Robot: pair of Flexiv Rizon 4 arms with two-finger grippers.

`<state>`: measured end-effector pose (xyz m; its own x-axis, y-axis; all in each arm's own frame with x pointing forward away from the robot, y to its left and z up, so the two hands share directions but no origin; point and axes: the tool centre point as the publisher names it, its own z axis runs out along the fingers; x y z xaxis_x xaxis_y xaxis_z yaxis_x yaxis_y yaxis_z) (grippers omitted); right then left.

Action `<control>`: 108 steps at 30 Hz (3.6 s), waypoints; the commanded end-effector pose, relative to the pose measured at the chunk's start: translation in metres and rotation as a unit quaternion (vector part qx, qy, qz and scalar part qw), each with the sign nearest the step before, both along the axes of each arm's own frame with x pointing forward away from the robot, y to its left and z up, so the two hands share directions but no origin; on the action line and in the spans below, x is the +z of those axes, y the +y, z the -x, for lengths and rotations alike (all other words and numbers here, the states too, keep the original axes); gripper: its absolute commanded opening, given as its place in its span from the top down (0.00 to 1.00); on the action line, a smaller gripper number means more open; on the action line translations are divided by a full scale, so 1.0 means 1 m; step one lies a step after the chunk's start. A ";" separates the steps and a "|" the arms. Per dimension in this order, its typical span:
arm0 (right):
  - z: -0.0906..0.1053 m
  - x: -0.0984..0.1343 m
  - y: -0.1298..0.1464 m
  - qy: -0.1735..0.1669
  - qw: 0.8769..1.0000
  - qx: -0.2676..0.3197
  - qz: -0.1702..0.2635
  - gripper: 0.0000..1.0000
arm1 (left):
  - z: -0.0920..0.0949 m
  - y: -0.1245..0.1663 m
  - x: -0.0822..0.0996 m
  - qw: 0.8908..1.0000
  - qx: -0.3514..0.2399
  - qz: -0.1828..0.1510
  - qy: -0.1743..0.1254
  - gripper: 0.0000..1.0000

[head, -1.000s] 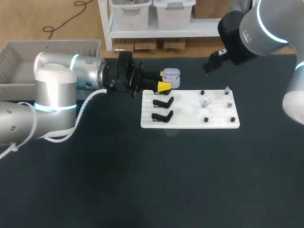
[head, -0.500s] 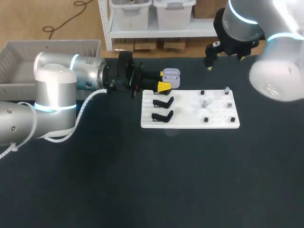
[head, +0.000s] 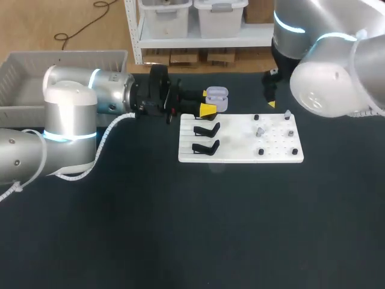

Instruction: Pick up each earbud case from the left stands, insert the matching earbuds, close the lid, and place the case in the box.

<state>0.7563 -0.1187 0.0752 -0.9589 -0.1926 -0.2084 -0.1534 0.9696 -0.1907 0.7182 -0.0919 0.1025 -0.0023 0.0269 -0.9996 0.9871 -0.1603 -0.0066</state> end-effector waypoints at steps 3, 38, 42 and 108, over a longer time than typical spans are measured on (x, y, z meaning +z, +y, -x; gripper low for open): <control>0.003 -0.013 -0.003 -0.003 1.000 -0.001 0.015 0.05 | 0.000 0.000 0.000 1.000 0.000 -0.001 0.000 1.00; -0.004 -0.058 -0.001 0.015 0.997 0.033 0.062 0.53 | 0.000 0.000 0.000 1.000 0.000 -0.001 0.000 1.00; -0.007 -0.060 -0.004 0.012 0.997 0.026 0.066 0.53 | 0.000 0.000 0.000 1.000 0.000 -0.001 0.000 1.00; -0.007 -0.005 -0.009 -0.025 0.998 0.017 0.057 1.00 | 0.000 0.000 0.000 1.000 0.000 -0.001 0.000 1.00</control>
<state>0.7808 -0.1216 0.0453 -0.9470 -0.2479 -0.2045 -0.1740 0.9305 -0.3223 0.7182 -0.0919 0.1025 -0.0023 0.0269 -0.9996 0.9871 -0.1602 -0.0066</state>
